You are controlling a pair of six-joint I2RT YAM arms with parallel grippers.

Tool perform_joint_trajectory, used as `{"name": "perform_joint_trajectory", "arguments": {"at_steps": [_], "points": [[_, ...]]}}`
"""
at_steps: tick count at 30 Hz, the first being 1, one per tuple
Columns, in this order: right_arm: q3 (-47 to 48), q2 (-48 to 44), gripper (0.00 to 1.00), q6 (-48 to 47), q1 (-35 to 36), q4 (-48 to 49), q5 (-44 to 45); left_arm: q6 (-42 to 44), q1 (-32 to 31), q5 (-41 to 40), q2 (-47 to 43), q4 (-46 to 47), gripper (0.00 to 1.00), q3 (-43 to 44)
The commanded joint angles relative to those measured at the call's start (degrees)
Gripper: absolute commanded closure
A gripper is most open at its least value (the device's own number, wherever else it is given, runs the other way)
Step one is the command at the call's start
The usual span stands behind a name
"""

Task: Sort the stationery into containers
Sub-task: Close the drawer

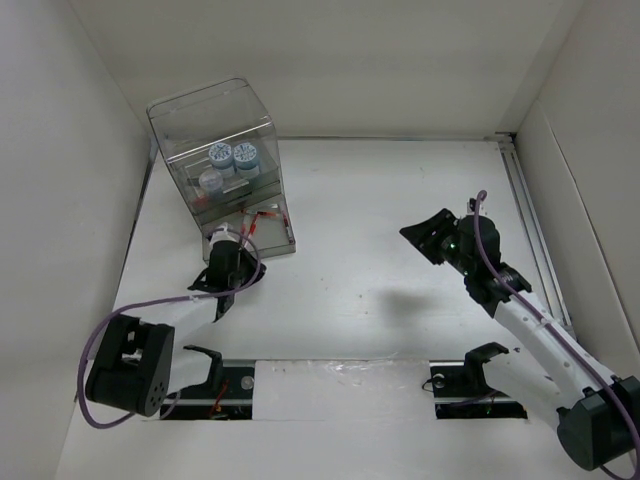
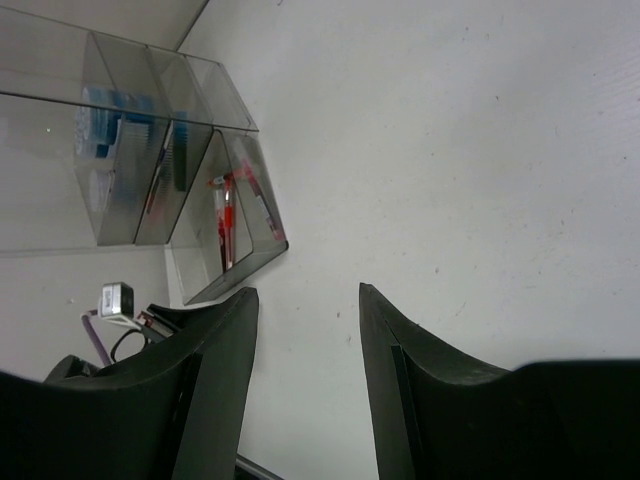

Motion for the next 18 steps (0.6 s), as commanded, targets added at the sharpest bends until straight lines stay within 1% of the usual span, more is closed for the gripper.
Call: {"name": "perform_joint_trajectory", "arguments": {"at_steps": [1,8,12,18], "points": [[0.2,-1.13,0.49,-0.83,0.89,3.77,0.48,-0.75,-0.02,2.04,2.96,6.0,1.0,2.04],[0.2,-1.13,0.49,-1.36,0.89,3.77,1.0,-1.28,-0.02,0.28,9.91,9.33,1.0,5.99],[0.2,-0.6,0.49,-1.36,0.89,3.77,1.0,-1.8,-1.69,-1.46,12.81,10.75,1.0,8.36],[0.2,0.02,0.49,-1.36,0.89,3.77,1.0,-2.95,-2.22,-3.58,15.28,11.36,1.0,11.26]]}}
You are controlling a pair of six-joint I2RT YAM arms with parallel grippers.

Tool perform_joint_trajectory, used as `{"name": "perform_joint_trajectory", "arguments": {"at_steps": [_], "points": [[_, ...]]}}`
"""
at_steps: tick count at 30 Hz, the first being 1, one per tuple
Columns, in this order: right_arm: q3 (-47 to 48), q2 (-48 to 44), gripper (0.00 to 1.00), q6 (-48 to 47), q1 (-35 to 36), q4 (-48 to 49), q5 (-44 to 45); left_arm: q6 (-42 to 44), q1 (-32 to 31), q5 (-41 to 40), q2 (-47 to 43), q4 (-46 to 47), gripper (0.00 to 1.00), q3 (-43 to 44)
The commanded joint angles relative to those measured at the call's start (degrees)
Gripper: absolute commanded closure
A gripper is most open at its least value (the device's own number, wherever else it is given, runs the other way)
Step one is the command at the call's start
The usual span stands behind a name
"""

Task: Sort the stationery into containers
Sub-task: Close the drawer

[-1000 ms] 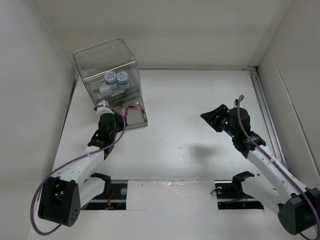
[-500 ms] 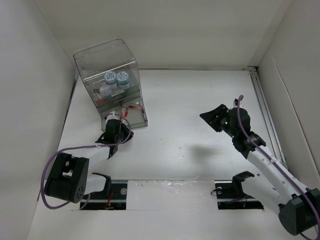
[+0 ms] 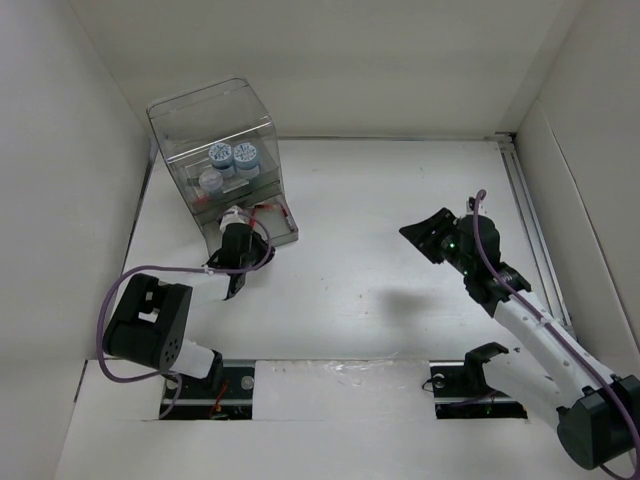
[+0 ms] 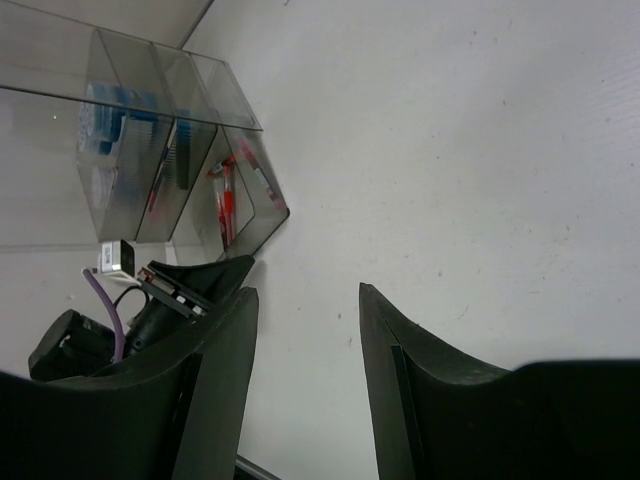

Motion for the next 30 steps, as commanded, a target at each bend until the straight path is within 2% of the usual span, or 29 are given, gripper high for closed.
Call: {"name": "perform_joint_trajectory", "arguments": {"at_steps": [1,10,25,30], "points": [[0.72,-0.14,0.49,-0.75,0.65,2.87,0.98,-1.5,0.03,-2.16,0.68,3.78,1.0,2.87],[0.73,1.53,0.49,-0.75,0.65,2.87,0.98,-0.28,2.31,-5.77,3.4,2.46,1.0,7.17],[0.2,1.53,0.49,-1.28,1.17,3.4,1.51,3.68,3.55,-18.14,10.17,-2.19,1.0,17.1],[0.2,1.53,0.49,-1.28,1.17,3.4,1.51,3.68,4.07,-19.21,12.9,-3.5,1.0,19.74]]}}
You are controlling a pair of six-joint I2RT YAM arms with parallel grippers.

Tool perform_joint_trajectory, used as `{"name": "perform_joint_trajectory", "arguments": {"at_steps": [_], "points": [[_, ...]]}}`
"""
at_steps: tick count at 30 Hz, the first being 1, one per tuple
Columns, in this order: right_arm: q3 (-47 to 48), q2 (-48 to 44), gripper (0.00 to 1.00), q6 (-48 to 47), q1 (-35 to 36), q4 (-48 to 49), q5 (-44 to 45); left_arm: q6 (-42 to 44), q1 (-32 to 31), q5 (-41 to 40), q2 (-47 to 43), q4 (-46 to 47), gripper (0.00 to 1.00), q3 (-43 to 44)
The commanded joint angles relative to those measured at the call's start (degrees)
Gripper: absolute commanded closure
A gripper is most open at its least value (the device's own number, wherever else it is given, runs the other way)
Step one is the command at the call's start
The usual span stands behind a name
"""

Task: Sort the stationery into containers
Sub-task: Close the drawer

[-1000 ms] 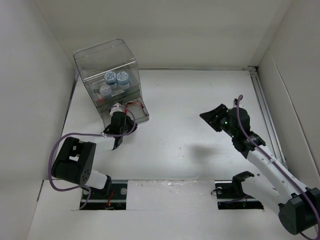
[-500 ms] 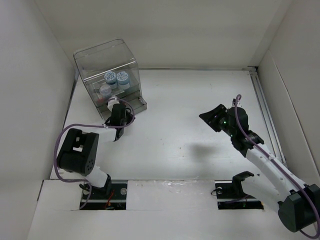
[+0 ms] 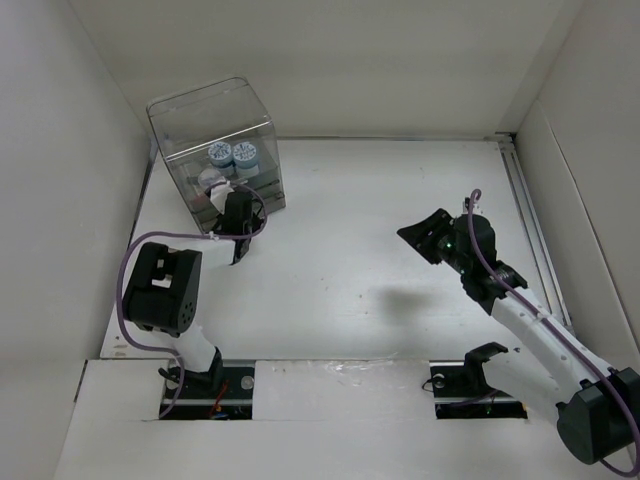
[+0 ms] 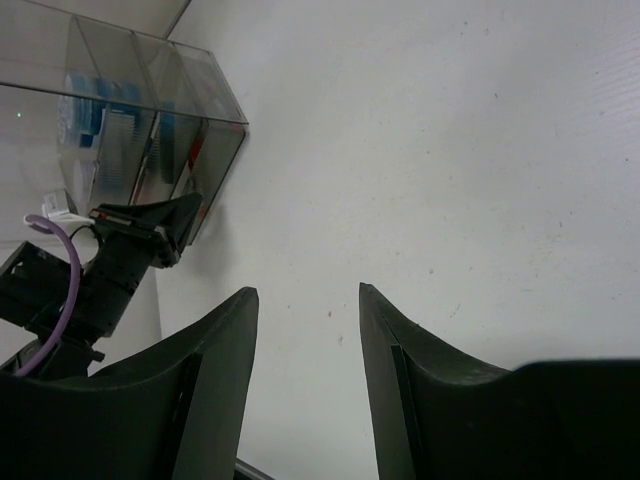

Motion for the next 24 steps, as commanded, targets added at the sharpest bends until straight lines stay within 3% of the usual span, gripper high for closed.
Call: {"name": "perform_joint_trajectory", "arguments": {"at_steps": [1,7,13,16,21,24], "points": [[0.2,-0.3,0.49,-0.84,0.52,3.2,0.92,1.06,0.53,-2.6,1.69,-1.59,1.0,4.92],[-0.33,-0.3,0.49,-1.37,0.52,3.2,0.92,-1.22,2.37,-0.59,4.77,-2.82,1.0,6.7],[-0.33,-0.3,0.49,-1.37,0.52,3.73,0.92,-4.12,3.52,1.08,3.46,-0.55,0.93,4.59],[-0.33,-0.3,0.49,-1.37,0.52,3.73,0.92,-5.97,3.52,1.09,-0.92,4.36,1.0,-2.07],[-0.85,0.75,0.49,-1.37,0.52,4.26,0.92,-10.71,2.29,-2.6,-10.06,10.88,1.0,-13.76],[-0.85,0.75,0.49,-1.37,0.52,4.26,0.39,-13.0,2.99,-4.18,-12.54,10.89,1.0,-16.24]]}}
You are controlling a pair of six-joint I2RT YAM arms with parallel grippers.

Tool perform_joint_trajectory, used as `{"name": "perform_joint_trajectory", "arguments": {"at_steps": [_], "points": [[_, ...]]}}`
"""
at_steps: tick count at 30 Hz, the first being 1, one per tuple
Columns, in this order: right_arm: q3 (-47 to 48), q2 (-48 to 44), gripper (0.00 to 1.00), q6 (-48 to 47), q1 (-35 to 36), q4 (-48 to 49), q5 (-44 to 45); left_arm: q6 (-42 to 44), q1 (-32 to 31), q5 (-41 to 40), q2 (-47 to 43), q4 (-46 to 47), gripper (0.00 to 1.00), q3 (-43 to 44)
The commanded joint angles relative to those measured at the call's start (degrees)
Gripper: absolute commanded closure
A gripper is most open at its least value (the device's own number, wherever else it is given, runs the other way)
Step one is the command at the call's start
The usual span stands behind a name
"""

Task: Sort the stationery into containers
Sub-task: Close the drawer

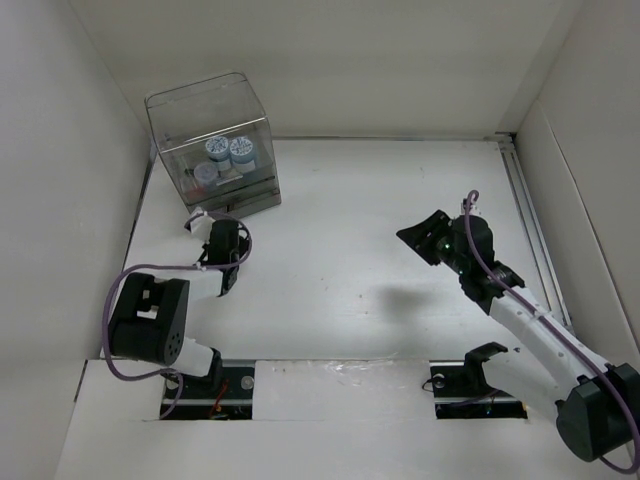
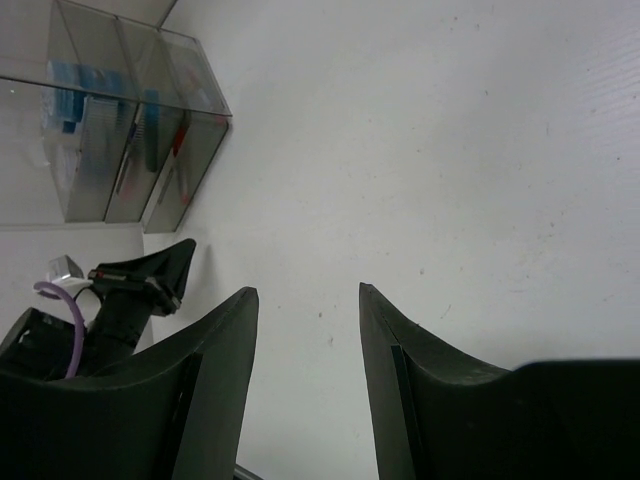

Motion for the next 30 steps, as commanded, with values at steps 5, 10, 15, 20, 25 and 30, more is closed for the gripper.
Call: {"name": "perform_joint_trajectory", "arguments": {"at_steps": [5,10,15,20,25,30], "points": [[0.02,0.71,0.49,-0.93,0.52,3.5,0.37,-8.02,0.96,-4.74,-4.73,5.12,1.0,-1.32],[0.02,-0.43,0.49,-1.45,0.52,3.5,0.37,-12.49,2.1,-6.06,-0.08,3.1,1.0,2.9],[0.02,-0.96,0.49,-1.46,0.52,3.5,0.37,-13.55,5.35,-6.32,3.09,3.26,1.0,5.71],[0.02,-0.96,0.49,-1.46,0.52,3.5,-0.16,-11.54,6.85,-7.46,4.5,4.32,0.98,8.35],[0.02,-0.96,0.49,-1.46,0.52,3.5,-0.16,-9.52,6.85,-6.76,5.2,8.89,0.81,7.48],[0.02,-0.96,0.49,-1.46,1.05,3.5,-0.68,-10.22,6.85,-4.84,3.55,10.73,0.76,3.54]]}}
